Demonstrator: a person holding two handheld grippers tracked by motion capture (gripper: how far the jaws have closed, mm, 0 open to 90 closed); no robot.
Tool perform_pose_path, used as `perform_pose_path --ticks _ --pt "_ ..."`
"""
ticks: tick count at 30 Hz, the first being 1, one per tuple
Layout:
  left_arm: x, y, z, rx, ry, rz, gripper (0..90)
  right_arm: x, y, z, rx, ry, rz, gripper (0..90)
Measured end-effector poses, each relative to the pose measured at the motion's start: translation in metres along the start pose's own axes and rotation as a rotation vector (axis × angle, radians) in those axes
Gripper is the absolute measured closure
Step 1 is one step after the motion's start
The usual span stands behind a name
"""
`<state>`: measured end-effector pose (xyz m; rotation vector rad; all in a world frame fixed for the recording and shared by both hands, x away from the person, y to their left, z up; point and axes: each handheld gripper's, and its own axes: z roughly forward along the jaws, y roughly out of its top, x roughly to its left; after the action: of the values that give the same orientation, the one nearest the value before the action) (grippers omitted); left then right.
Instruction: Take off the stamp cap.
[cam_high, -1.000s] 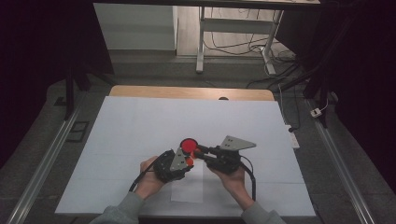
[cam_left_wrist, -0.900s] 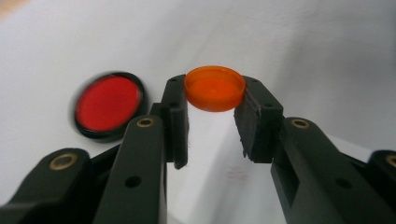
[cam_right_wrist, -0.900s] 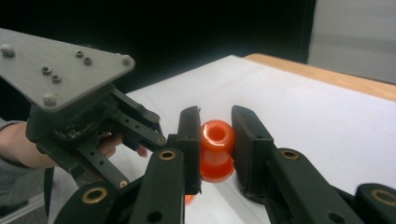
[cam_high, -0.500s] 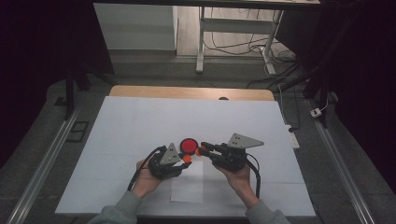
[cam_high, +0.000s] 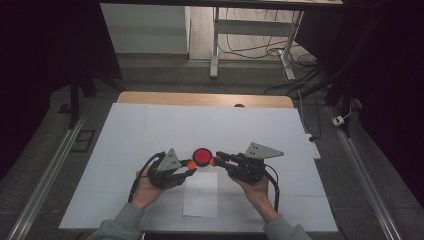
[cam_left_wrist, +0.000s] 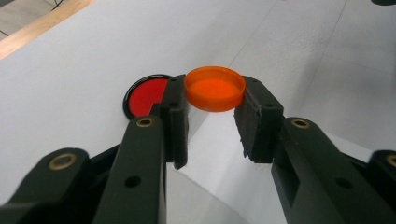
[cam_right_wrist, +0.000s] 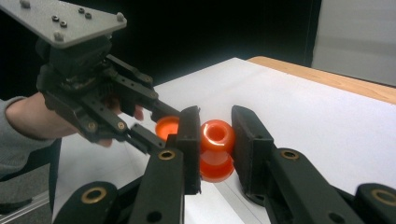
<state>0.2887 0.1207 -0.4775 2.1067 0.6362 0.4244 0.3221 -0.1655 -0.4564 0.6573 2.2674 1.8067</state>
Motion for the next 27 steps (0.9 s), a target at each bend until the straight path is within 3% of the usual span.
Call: perform_pose_path --ticks 15,27 --pt "0.007 -0.019 -0.025 -0.007 0.014 -0.027 65.6 -0.002 0.000 -0.002 0.010 -0.027 -0.011 72.9" --pt "0.015 -0.044 -0.042 -0.001 0.041 -0.092 65.6 -0.006 0.000 -0.004 0.006 -0.048 -0.018 72.9"
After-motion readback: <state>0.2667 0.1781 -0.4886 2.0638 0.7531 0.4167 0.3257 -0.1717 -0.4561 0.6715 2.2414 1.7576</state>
